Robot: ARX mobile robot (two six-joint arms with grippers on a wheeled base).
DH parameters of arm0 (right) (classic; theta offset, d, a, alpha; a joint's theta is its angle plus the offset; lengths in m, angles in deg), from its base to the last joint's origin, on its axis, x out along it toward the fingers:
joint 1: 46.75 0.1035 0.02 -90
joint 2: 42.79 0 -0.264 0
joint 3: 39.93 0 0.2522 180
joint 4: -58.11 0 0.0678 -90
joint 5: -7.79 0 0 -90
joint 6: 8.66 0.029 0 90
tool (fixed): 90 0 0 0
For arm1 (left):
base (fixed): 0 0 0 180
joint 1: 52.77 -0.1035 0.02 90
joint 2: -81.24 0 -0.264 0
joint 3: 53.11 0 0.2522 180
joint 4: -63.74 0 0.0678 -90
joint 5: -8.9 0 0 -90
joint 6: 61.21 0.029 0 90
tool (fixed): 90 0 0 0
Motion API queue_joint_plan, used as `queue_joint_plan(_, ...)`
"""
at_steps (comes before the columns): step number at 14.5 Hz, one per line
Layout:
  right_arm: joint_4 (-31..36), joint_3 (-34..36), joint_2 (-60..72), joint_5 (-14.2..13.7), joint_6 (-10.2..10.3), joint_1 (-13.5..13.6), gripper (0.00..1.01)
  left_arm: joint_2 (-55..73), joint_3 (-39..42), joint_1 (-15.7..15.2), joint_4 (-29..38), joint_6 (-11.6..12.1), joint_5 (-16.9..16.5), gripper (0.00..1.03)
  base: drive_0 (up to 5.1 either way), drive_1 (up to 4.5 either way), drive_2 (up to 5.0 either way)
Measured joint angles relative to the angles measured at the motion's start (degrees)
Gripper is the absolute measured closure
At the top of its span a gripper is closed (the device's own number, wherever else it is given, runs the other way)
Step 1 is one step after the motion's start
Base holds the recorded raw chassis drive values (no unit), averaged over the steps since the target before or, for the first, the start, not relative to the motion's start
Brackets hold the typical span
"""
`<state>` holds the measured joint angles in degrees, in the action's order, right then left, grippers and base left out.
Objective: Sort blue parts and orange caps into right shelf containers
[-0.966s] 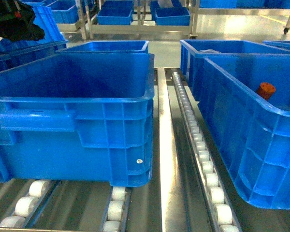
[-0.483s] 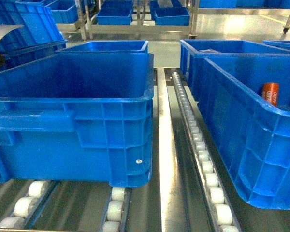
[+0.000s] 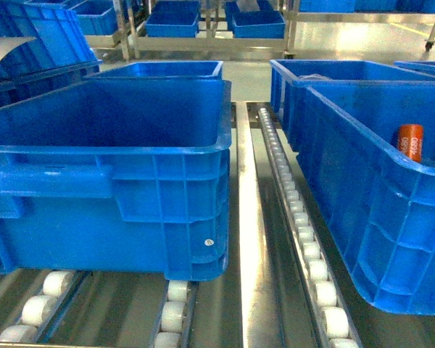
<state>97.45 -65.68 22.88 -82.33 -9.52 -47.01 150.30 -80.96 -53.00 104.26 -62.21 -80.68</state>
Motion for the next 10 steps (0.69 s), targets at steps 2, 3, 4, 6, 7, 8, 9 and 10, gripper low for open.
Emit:
queue_joint_plan(2, -2.1, 3.2, -5.1, 0.0, 0.0, 0.0, 1.0, -5.2, 3.6, 0.2, -1.7, 0.0, -0.3, 1.01, 0.0, 4.07, -4.0)
queue_joint_plan(3, -2.9, 7.3, -11.6, 0.1, 0.0, 0.0, 1.0, -13.0, 7.7, 0.2, -5.6, 0.0, -0.4, 1.01, 0.0, 4.07, -4.0)
queue_joint_plan(4, -3.3, 8.8, -12.3, 0.0, 0.0, 0.0, 1.0, -13.7, 9.8, 0.2, -1.8, 0.0, -0.4, 1.01, 0.0, 4.07, -4.0)
queue_joint_plan(6, -8.8, 10.8, -18.9, 0.0, 0.0, 0.0, 1.0, -18.1, 12.6, 0.2, -7.4, 0.0, -0.4, 1.01, 0.0, 4.07, -4.0)
queue_joint_plan(7, -11.6, 10.8, -22.8, 0.1, 0.0, 0.0, 1.0, -22.4, 12.7, 0.2, -9.8, 0.0, -0.4, 1.01, 0.0, 4.07, -4.0)
queue_joint_plan(8, -14.7, 11.1, -25.9, 0.0, 0.0, 0.0, 1.0, -26.0, 12.8, 0.2, -12.9, 0.0, -0.4, 1.01, 0.0, 4.07, -4.0)
queue_joint_plan(9, -17.8, 11.2, -29.1, 0.0, 0.0, 0.0, 1.0, -29.3, 13.3, 0.2, -16.0, 0.0, -0.4, 1.01, 0.0, 4.07, -4.0)
queue_joint_plan(10, -20.6, 11.2, -32.4, 0.1, 0.0, 0.0, 1.0, -32.5, 13.5, 0.2, -18.9, 0.0, -0.4, 1.01, 0.0, 4.07, -4.0)
